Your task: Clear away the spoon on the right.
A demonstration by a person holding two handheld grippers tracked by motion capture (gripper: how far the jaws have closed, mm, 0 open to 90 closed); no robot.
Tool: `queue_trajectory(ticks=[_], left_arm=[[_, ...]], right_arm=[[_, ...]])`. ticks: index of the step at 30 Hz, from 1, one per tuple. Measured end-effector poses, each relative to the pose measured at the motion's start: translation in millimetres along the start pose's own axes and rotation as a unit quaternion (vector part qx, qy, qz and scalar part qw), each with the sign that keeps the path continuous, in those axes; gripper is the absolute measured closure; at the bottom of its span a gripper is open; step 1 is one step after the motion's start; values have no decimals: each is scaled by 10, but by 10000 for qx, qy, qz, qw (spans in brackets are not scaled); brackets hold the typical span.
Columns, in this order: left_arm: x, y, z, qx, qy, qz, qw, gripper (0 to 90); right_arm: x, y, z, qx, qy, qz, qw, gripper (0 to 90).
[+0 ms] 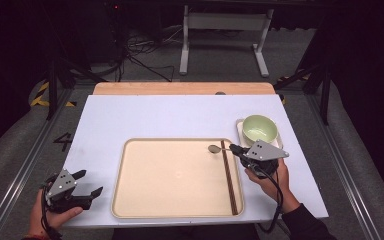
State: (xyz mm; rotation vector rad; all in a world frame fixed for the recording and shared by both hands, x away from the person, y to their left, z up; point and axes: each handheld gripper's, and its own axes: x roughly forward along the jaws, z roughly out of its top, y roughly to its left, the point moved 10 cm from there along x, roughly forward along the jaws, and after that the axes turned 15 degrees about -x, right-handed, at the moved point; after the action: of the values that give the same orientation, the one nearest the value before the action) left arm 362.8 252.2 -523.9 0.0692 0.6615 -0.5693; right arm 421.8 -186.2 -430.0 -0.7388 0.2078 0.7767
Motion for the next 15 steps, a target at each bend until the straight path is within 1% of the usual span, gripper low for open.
queue_trajectory(ticks=[4,7,11,12,13,14,15], left_arm=[[2,-6,-5,-15,15,-16,10000,191],[4,-5,-4,8,17,-19,10000,191],[3,-9,-9,-19,27,-15,10000,190],[3,-9,-9,-19,27,-15,10000,190],[2,-7,-8,2,25,-20,10000,190],[2,-6,-9,-4,23,-15,10000,190],[1,-4,-10,-2,29,-7,10000,189]], right_arm=[[15,31,1,-1,13,46,10000,895],[28,70,-7,-8,20,126,9999,885],[61,190,-4,-191,56,342,9992,866],[61,190,-4,-191,56,342,9992,866],[72,232,-4,-243,72,406,9989,860],[95,311,1,-370,90,520,9979,848],[107,341,1,-401,109,549,9976,843]])
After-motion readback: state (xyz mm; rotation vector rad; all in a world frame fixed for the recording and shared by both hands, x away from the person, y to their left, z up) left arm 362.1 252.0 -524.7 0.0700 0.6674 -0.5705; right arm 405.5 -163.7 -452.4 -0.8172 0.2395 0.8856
